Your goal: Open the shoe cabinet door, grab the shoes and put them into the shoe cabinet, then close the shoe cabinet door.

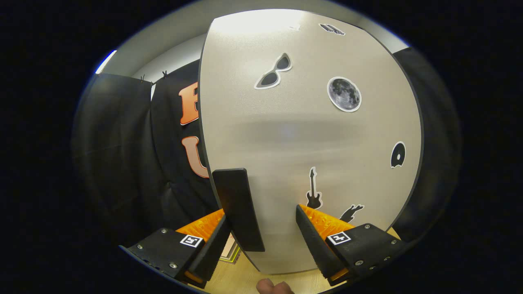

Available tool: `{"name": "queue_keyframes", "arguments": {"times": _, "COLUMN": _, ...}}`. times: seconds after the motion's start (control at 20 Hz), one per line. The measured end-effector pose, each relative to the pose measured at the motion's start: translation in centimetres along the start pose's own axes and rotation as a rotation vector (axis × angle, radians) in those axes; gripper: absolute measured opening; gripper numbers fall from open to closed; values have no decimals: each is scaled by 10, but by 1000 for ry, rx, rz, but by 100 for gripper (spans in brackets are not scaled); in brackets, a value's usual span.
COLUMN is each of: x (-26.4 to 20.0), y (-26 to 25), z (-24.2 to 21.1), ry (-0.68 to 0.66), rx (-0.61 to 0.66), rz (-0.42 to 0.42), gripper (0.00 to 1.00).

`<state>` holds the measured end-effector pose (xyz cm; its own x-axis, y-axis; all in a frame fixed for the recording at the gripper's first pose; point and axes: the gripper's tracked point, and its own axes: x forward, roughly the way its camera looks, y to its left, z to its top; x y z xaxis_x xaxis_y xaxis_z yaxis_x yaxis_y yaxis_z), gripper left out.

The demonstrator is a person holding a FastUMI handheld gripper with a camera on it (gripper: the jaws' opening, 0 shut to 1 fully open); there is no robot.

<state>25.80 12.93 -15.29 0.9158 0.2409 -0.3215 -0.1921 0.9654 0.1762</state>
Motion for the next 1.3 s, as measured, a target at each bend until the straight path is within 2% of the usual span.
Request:
{"name": "queue_keyframes", "arguments": {"times": 0.45, "x": 2, "y": -1, "z": 3, "ry": 1, "rx": -18, "rz": -13, "gripper": 96}}
{"name": "queue_keyframes", "arguments": {"times": 0.7, "x": -20, "y": 6, "z": 19, "ry": -36, "rx": -10, "rz": -10, "gripper": 96}}
{"name": "queue_keyframes", "arguments": {"times": 1.0, "x": -97, "y": 6, "z": 27, "ry": -66, "rx": -23, "rz": -34, "gripper": 96}}
{"name": "queue_keyframes", "arguments": {"times": 1.3, "x": -199, "y": -23, "z": 32, "ry": -91, "rx": -23, "rz": -112, "gripper": 95}}
